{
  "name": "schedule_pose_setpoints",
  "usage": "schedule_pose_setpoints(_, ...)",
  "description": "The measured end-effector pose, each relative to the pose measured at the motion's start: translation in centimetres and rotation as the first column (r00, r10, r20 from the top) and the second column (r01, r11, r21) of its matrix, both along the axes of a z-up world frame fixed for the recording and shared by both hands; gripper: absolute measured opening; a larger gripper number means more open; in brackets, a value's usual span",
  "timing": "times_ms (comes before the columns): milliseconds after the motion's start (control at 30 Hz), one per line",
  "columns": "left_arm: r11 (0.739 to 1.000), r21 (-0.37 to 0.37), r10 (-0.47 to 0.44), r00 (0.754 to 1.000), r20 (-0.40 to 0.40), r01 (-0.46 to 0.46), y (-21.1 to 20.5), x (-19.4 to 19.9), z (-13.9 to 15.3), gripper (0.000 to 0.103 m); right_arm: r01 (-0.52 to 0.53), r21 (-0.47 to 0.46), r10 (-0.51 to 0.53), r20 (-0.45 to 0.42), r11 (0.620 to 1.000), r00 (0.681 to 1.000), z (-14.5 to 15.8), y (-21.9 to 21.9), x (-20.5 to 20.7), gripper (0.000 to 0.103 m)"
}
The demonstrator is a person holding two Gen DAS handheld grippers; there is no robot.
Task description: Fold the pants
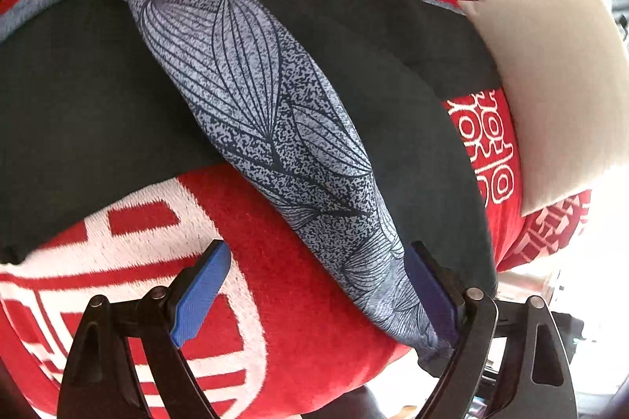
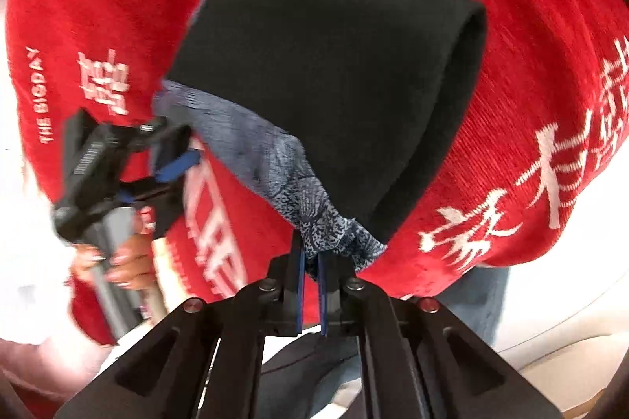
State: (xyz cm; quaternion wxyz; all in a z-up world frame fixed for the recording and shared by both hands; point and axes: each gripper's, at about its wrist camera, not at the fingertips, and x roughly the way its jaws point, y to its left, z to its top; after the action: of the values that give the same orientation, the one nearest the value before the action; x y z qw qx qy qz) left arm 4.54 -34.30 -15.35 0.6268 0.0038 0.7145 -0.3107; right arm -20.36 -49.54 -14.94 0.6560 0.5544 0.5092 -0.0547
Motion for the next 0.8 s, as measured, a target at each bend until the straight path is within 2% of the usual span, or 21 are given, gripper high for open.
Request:
schedule_pose_setpoints(67, 1.0, -0.012, 0.028, 0.999, -0.023, -0.028, 0.0, 0.2, -0.1, 0.09, 0.009, 0.059, -0.011, 0.04, 0.998, 0.999, 1.2, -1.1, 0.3, 0.006)
schedule_pose_setpoints(200, 0.995, -0.036, 0.095, 0.993, -0.076, -0.098, -0.1, 0.9, -0.3, 0.089, -0.005, 0.114, -0.007, 0.104, 0.993, 0.995, 3.3, -3.0, 1.7, 0.006)
schedule_pose_setpoints(267, 0.991, -0.047, 0.122, 0.988, -0.09, -0.127, -0.4, 1.4, -0.3, 0.074, -0.011, 0.126, -0.005, 0.127, 0.992, 0.992, 4.0, -3.9, 2.5, 0.006)
schedule_pose_setpoints(333, 0.99, -0.044, 0.132, 0.986, -0.105, -0.137, -0.8, 1.9, -0.4, 0.041, -0.021, 0.131, 0.002, 0.143, 0.991, 0.99, 4.7, -4.9, 3.5, 0.005)
schedule_pose_setpoints(367, 0.989, -0.045, 0.134, 0.985, -0.111, -0.139, -1.0, 2.1, -0.5, 0.035, -0.024, 0.133, 0.005, 0.146, 0.991, 0.989, 4.8, -5.4, 3.7, 0.005)
schedule_pose_setpoints(400, 0.988, -0.057, 0.135, 0.983, -0.126, -0.143, -1.3, 2.3, -0.6, 0.024, -0.03, 0.137, 0.01, 0.15, 0.99, 0.989, 5.0, -6.0, 4.3, 0.005)
schedule_pose_setpoints(433, 0.987, -0.058, 0.14, 0.982, -0.128, -0.148, -1.4, 2.5, -0.5, 0.018, -0.038, 0.136, 0.018, 0.149, 0.99, 0.989, 5.1, -6.4, 4.6, 0.005)
schedule_pose_setpoints(633, 0.981, -0.075, 0.171, 0.981, -0.094, -0.178, -2.3, 3.2, 1.7, 0.018, -0.082, 0.189, 0.058, 0.132, 0.979, 0.99, 4.5, -7.9, 5.6, 0.006)
schedule_pose_setpoints(800, 0.97, -0.119, 0.206, 0.976, -0.069, -0.213, -3.1, 5.4, 5.1, 0.018, -0.103, 0.193, 0.063, 0.206, 0.976, 0.977, 6.8, -10.5, 8.0, 0.005)
